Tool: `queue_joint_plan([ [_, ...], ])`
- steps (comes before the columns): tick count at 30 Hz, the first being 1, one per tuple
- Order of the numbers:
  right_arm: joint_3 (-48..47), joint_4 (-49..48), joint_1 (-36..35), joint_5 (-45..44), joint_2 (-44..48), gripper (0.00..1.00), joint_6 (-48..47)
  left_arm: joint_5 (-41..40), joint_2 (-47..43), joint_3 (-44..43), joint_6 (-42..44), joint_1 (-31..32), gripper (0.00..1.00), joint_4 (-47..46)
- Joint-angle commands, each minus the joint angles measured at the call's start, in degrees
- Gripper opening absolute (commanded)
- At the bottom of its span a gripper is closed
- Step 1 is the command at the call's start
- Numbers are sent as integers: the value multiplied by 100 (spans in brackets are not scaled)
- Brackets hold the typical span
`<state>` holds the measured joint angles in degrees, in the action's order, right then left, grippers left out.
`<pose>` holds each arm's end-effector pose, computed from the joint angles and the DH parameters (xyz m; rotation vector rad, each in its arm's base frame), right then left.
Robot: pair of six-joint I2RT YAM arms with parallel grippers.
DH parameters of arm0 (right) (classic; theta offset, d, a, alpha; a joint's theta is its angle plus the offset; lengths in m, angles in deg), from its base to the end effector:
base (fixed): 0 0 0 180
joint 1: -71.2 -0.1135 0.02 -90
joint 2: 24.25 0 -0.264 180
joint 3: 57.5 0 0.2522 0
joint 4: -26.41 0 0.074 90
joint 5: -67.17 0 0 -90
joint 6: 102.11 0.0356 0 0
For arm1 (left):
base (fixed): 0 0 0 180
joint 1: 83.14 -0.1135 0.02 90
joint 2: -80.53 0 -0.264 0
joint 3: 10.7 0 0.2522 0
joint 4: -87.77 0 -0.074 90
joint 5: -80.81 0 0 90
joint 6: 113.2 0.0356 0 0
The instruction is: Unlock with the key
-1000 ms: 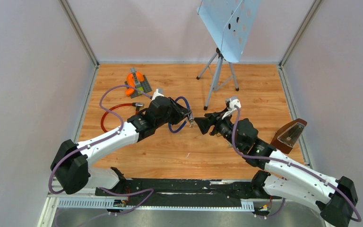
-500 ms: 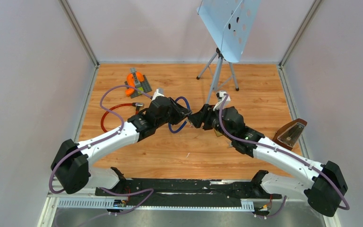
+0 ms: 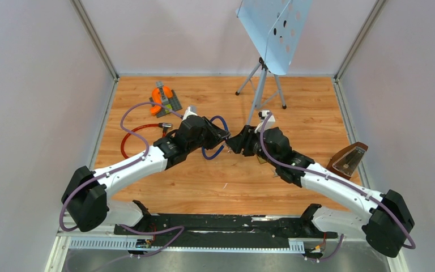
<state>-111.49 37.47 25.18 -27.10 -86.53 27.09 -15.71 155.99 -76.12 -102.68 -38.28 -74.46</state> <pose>0.1756 0.1781 0.2746 -0.0669 2.0193 0.9136 0.2146 -0.2079 0.2741 -0.7558 2.1609 -1.1594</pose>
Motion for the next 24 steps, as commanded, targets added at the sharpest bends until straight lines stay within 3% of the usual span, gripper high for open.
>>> queue_joint_plan([
  [1,-21,-260,28,62,-153,46,165,-139,13,-159,-17,-24,0,-150],
  [11,-114,-590,63,-5,-489,39,235,-106,25,-151,-15,-23,0,-187],
  [17,-87,-591,133,-51,-468,16,291,-120,-14,-116,57,-30,3,-230],
  [24,-64,-583,185,-36,-391,0,288,-315,-457,52,1274,-158,67,-257],
])
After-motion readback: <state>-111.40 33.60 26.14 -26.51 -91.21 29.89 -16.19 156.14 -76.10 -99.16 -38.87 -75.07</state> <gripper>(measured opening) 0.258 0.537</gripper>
